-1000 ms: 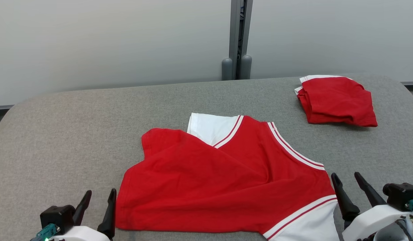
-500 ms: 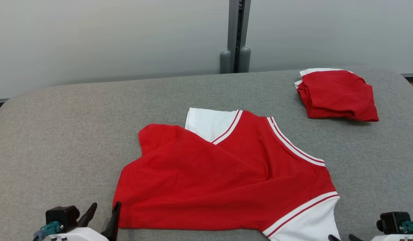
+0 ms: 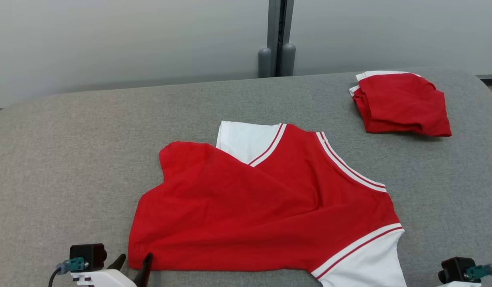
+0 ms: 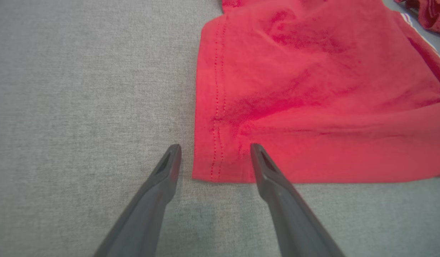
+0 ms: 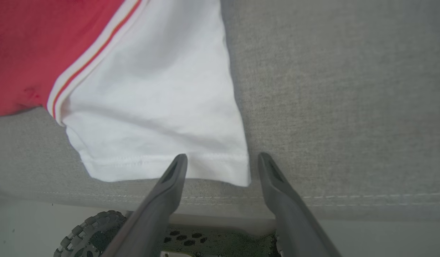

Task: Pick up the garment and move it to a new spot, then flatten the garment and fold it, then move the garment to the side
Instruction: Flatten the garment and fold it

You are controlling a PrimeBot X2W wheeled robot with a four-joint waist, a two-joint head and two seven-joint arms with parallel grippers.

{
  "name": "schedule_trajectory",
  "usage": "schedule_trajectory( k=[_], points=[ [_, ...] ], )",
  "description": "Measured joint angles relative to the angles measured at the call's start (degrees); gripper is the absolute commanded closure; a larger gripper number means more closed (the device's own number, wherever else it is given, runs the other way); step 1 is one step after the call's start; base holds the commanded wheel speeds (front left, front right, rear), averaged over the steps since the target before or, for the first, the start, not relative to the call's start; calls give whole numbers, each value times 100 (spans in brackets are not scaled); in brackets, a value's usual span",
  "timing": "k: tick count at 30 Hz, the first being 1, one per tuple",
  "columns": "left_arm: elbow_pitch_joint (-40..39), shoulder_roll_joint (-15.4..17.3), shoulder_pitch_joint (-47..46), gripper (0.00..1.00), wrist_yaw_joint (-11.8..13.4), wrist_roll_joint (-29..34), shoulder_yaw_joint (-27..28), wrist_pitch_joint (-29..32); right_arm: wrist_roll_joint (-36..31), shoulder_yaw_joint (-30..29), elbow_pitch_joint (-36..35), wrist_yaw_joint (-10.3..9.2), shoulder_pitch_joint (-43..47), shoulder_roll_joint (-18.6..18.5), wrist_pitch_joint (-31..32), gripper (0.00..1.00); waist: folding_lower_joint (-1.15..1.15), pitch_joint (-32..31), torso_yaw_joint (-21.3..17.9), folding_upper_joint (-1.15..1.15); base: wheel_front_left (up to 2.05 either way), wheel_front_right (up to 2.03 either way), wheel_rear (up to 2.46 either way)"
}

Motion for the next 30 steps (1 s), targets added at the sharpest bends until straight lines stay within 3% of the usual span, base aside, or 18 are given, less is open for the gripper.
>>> schedule_trajectory(
  k=[17,18,19,20,22,23,24,25,26,30],
  points=[
    [608,-37,-190,0,-64,-194,-89,225,-52,242,-59,0,-125,274,44,0,0,45,-126,0,0,0,0],
    [620,-36,-196,0,-63,-194,-89,224,-38,257,-56,0,-142,275,36,17,0,47,-124,0,0,0,0],
    [630,-37,-202,0,-63,-196,-93,213,-34,266,-51,0,-151,272,34,25,0,47,-121,0,0,0,0],
    [638,-40,-205,0,-64,-198,-96,201,-20,285,-42,0,-151,268,30,61,0,47,-116,0,0,0,0],
    [648,-43,-212,0,-83,-200,-101,158,7,324,-27,0,-151,259,15,98,0,45,-103,0,0,0,0],
    [655,-45,-214,5,-88,-208,-107,148,8,342,-25,0,-152,254,-9,100,0,42,-97,0,0,0,0],
    [659,-44,-221,20,-97,-215,-110,137,7,357,-21,0,-153,242,-16,100,0,38,-93,0,0,0,0],
    [657,-43,-224,66,-125,-215,-112,86,7,368,-13,0,-153,223,-40,100,0,34,-89,0,0,0,0],
    [658,-43,-225,100,-131,-218,-111,49,7,368,-7,0,-156,205,-65,100,0,30,-86,0,0,0,0],
    [654,-38,-225,100,-179,-244,-127,-3,3,341,-20,0,-173,156,-130,100,0,-3,-80,0,0,0,0]
  ],
)
